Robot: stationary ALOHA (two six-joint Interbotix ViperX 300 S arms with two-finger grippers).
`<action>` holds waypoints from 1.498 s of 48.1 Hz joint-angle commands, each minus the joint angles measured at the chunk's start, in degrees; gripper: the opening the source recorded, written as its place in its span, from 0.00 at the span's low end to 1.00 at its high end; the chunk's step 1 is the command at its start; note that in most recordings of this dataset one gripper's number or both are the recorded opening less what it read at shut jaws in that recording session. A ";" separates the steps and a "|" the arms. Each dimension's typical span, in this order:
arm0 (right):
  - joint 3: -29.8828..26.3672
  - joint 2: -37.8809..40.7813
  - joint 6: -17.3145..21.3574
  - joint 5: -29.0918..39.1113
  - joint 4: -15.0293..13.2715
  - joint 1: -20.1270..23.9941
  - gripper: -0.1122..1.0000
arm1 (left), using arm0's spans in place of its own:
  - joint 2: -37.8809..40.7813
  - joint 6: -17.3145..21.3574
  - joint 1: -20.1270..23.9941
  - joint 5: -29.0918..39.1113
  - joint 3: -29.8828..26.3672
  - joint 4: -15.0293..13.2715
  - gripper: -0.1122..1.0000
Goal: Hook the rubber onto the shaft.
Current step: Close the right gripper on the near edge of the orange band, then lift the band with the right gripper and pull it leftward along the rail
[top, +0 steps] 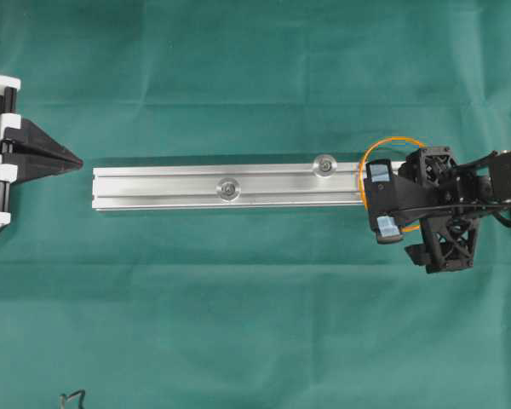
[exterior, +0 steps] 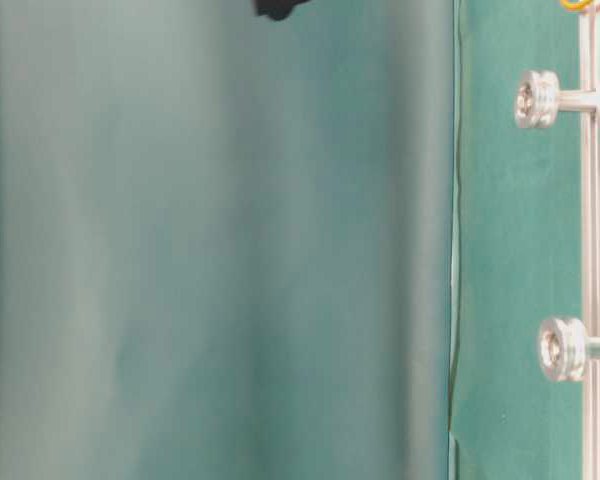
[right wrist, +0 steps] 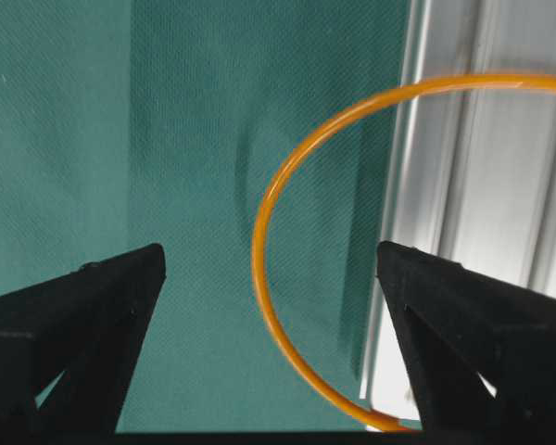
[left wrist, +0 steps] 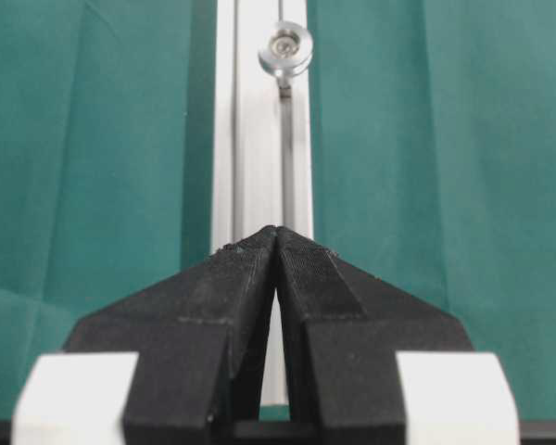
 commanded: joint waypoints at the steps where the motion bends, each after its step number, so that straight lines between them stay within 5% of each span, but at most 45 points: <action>1: -0.18 0.09 -0.09 -0.97 0.35 0.44 0.99 | 0.44 0.09 0.09 -0.18 -1.67 0.18 0.10; 49: 2.20 2.64 -0.09 -6.15 1.49 0.53 0.96 | 0.44 0.09 0.09 -0.09 -1.67 0.09 0.10; 54: 2.11 2.55 -0.09 -6.33 1.41 0.53 0.86 | 0.44 0.09 0.09 -0.09 -1.67 0.18 0.10; 66: 1.85 2.55 -0.09 -6.33 1.23 0.53 0.33 | 0.44 0.09 0.09 -0.09 -1.67 0.18 0.10; 72: 1.85 2.55 -0.09 -6.33 0.97 0.44 0.16 | 0.44 0.09 0.09 -0.09 -1.67 0.18 0.10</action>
